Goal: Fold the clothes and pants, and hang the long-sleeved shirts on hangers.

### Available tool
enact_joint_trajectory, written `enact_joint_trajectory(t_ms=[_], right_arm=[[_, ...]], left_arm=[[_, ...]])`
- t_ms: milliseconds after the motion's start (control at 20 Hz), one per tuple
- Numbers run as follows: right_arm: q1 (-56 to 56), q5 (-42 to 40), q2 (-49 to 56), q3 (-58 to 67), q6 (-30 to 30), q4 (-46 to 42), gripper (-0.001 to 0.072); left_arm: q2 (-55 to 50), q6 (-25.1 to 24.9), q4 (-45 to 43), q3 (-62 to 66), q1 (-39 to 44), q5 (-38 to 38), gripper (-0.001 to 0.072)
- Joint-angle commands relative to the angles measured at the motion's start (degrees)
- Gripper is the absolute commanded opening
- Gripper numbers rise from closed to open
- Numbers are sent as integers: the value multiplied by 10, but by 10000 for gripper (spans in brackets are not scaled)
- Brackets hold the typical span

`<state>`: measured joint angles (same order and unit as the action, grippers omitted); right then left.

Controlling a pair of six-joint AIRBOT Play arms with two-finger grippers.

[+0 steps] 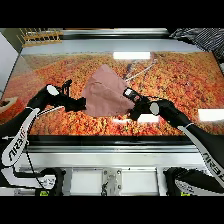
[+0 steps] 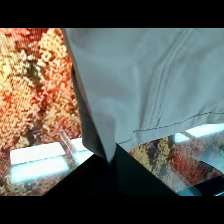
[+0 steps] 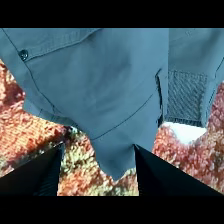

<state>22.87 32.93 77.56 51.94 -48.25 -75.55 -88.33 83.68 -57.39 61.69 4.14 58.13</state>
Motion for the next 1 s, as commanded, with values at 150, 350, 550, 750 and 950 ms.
enact_joint_trajectory(t_ms=[150,350,550,750,950], right_arm=[[7,-109,37,0,7,-15,327],[6,-96,2,2,2,-16,12],[-7,-63,-125,62,0,-23,12],[-11,112,-242,163,-86,-23,12],[-11,285,-335,217,-210,-23,12]], left_arm=[[0,1,0,1,-1,0,6],[23,3,2,14,-6,-4,6],[124,14,21,146,-38,30,7],[247,14,50,287,-37,47,7],[376,21,49,339,-3,47,7]])
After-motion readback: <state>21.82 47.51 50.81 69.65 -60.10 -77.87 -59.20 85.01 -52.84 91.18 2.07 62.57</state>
